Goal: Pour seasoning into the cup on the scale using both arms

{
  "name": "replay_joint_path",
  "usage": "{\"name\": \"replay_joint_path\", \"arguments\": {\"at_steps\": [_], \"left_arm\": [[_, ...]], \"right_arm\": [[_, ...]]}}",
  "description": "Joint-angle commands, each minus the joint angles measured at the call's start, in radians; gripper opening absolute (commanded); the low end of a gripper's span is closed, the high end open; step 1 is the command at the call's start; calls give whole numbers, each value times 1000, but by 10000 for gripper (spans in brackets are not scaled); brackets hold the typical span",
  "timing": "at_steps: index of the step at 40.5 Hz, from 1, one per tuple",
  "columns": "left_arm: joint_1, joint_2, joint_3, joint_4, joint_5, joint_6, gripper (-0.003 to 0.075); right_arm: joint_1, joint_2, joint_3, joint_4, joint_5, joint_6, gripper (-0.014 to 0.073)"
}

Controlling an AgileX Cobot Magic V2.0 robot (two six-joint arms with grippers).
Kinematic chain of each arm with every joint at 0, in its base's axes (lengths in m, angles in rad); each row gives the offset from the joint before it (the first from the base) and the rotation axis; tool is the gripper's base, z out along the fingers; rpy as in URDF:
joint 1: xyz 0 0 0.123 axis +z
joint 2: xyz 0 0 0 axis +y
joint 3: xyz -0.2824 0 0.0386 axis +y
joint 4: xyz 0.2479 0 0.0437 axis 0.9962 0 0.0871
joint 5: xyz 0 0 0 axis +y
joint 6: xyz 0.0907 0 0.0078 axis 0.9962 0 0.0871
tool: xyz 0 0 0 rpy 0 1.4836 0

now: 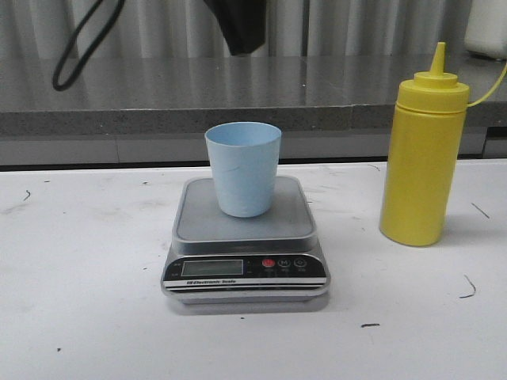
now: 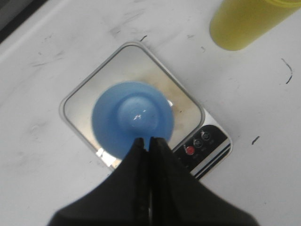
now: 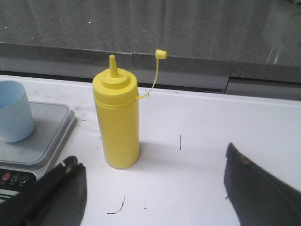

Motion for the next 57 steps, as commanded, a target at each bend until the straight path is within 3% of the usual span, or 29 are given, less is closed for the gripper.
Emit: {"name": "replay_joint_path", "arguments": {"at_steps": [1,9,23,40,47,57], "left_arm": [[68,-110,43,11,17,-21,-20],[234,-253,270,9,-35,-47,-20],[437,-571,711,-59,-338,-71,-20],[447,-1090,1258,-75,-785,-71,-20],[447,-1322,1416,-75,-870,-71,-20],[447,-1549,1513,-75,-939,-71,-20]], "right_arm": [[0,15,-40,0,-71,1,612],[0,15,-40,0,-71,1,612],[0,15,-40,0,-71,1,612],[0,15,-40,0,-70,1,612],[0,15,-40,0,-70,1,612],[0,15,-40,0,-69,1,612]]}}
